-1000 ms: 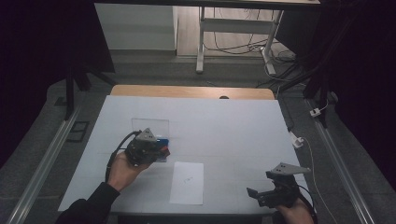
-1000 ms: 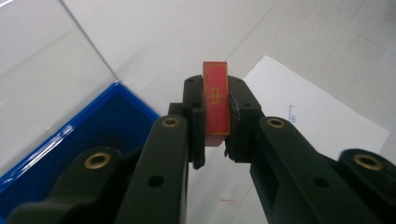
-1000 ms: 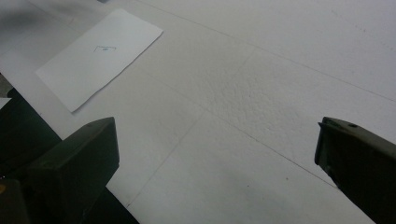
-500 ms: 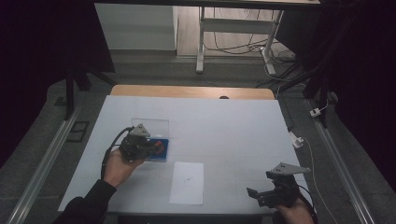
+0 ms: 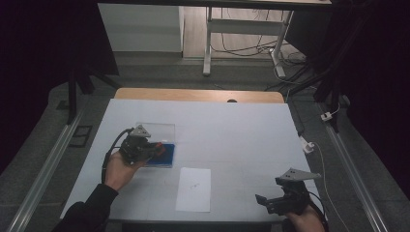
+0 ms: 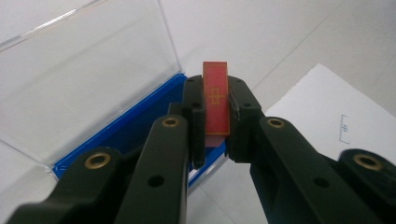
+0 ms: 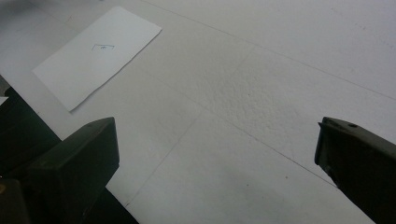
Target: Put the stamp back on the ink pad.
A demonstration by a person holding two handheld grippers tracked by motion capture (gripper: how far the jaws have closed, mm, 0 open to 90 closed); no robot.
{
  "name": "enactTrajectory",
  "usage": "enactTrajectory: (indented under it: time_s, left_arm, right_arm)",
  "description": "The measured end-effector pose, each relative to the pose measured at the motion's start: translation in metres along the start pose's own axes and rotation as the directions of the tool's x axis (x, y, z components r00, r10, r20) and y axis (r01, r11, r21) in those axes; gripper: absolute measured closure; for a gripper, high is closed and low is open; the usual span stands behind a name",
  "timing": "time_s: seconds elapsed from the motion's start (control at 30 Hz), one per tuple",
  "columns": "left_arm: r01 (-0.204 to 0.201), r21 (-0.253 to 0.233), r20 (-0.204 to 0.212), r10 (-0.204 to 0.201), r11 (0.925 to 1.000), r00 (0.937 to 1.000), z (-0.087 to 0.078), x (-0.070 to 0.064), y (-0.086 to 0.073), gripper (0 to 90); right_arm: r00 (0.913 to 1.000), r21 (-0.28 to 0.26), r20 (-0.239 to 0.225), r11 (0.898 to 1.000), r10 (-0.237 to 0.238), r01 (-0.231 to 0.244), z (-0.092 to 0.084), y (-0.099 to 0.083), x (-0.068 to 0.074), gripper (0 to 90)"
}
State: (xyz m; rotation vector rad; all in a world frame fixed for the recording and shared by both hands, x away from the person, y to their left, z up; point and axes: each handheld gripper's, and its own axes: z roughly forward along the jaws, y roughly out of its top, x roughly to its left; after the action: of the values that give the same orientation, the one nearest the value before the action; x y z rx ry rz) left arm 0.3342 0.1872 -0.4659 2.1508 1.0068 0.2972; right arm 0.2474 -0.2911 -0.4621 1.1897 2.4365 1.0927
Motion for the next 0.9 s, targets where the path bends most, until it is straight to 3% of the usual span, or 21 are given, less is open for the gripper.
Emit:
enactTrajectory:
  time_s: [0.47, 0.63, 0.9]
  left_arm:
    - [0.059, 0.039, -0.045, -0.057, 0.9975, 0.9973, 0.019, 0.02, -0.004, 79.6]
    - [0.049, 0.076, -0.074, -0.044, 0.9959, 0.9963, 0.027, 0.022, -0.005, 79.6]
    - [0.073, 0.142, -0.097, -0.06, 0.9871, 0.9935, 0.033, 0.026, -0.009, 79.5]
  right_arm:
    - [1.0, 0.003, 0.003, 1.0, 0.003, -0.003, 0.0, 0.0, 0.0, 0.3]
    - [1.0, 0.003, 0.008, 1.0, 0.003, -0.003, 0.0, 0.0, 0.0, 0.3]
    - [1.0, 0.002, 0.008, 1.0, 0.003, -0.003, 0.0, 0.0, 0.0, 0.3]
